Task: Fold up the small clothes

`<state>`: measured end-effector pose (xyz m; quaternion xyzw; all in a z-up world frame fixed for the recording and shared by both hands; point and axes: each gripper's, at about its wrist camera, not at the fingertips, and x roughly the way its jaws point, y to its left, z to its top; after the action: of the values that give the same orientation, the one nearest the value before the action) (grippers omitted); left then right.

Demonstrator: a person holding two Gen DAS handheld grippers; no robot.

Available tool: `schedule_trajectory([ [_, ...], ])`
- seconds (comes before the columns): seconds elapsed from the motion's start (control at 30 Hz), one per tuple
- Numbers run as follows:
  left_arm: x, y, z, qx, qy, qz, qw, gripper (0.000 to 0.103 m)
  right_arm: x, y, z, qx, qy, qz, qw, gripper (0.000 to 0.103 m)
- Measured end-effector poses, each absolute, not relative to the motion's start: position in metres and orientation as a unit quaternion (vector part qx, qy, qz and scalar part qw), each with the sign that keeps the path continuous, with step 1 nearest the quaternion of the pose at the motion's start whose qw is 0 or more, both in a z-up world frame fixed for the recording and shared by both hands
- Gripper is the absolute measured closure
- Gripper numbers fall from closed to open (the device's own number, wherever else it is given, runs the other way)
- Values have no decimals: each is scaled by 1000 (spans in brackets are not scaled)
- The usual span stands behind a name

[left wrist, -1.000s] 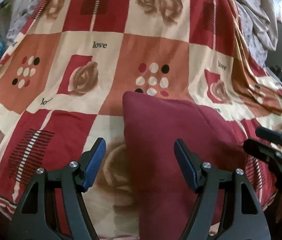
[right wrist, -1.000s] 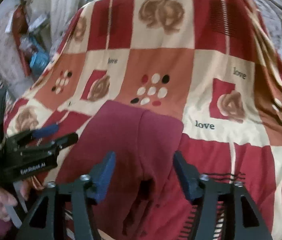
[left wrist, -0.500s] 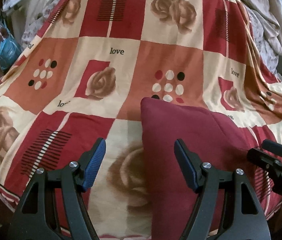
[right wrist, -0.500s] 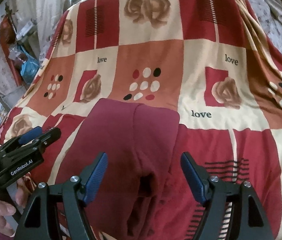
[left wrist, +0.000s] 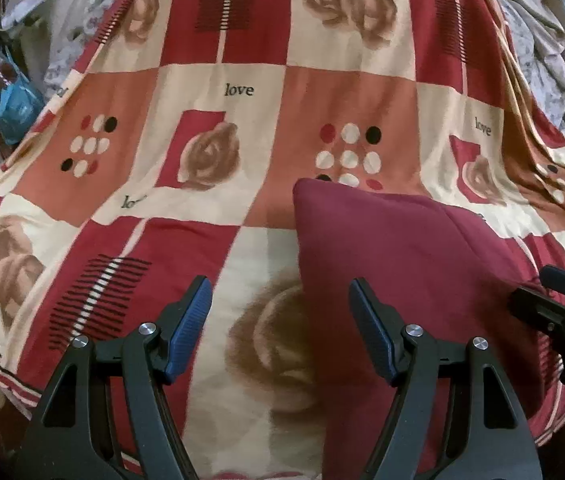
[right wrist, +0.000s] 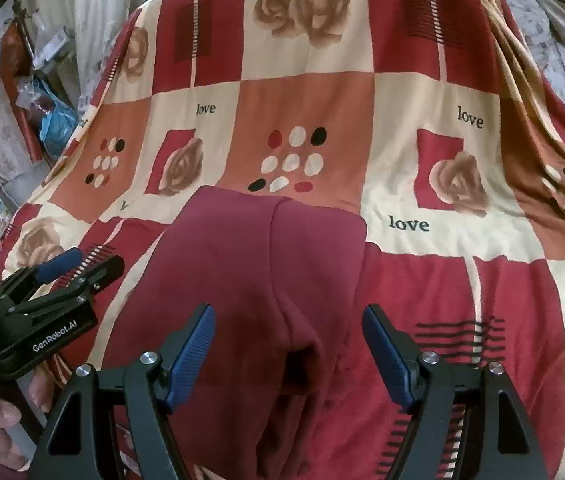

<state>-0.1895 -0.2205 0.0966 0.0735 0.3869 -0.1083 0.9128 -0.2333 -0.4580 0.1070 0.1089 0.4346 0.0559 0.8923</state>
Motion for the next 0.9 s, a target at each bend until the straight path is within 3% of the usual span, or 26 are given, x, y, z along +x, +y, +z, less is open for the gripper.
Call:
schedule_trajectory([
  [0.9,-185,-221,87,84,381,-109,914,32,-225,-450,96,107,450,54,885,29],
])
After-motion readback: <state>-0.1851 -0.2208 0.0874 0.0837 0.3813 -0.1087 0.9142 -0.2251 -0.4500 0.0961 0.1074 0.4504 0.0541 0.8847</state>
